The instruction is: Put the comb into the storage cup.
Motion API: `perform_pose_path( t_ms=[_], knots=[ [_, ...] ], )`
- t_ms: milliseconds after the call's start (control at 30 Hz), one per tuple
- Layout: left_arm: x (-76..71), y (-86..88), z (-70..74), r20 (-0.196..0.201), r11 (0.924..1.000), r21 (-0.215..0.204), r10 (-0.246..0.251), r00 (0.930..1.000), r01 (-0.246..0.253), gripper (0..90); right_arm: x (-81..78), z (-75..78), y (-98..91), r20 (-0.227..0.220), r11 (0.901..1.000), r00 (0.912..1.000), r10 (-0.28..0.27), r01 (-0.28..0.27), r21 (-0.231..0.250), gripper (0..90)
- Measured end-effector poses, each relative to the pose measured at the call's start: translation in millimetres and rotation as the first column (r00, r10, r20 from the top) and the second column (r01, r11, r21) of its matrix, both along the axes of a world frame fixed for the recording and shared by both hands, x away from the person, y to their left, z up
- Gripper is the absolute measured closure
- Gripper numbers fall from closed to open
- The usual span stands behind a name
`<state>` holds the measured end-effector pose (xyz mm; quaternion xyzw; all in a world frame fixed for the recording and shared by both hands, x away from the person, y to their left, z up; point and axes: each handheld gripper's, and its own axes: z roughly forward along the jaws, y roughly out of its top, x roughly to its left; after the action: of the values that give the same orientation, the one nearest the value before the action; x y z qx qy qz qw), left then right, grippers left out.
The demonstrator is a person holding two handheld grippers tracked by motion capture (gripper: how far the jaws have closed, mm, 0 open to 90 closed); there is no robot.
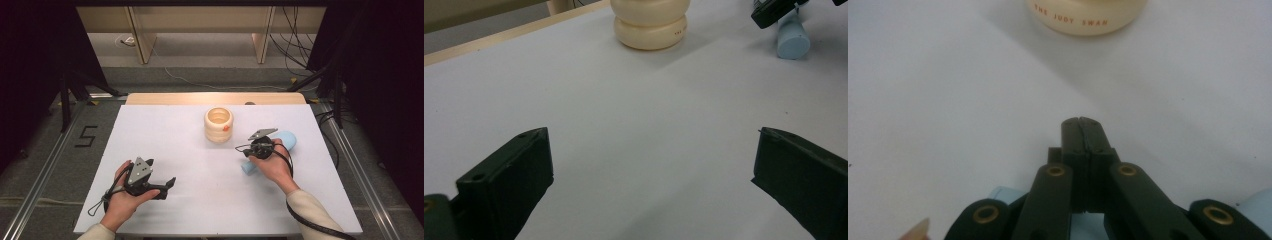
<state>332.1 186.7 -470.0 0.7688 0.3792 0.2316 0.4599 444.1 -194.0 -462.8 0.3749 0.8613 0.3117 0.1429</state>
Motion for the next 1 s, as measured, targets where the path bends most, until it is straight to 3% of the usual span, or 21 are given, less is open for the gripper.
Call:
perform_pose_path(
  t_ms=[133,633,1000],
  knots=[
    [0.0,-0.2,0.0,0.000,1.0000,-0.001,0.000,1.0000,0.000,1.8,4.6,-2.3,3.1,-0.047,0.9996,0.9989,-0.002,0.001,-0.029,90.0],
    [0.2,-0.3,-0.4,-0.002,1.0000,0.002,0.000,1.0000,0.000,2.0,10.0,-7.4,10.2,-0.099,0.9954,0.9950,-0.008,-0.002,-0.096,90.0],
    [0.1,-0.3,-0.3,-0.003,1.0000,0.000,0.000,1.0000,0.000,2.3,9.6,-7.8,8.5,-0.133,0.9940,0.9909,-0.021,0.007,-0.109,90.0]
  ],
)
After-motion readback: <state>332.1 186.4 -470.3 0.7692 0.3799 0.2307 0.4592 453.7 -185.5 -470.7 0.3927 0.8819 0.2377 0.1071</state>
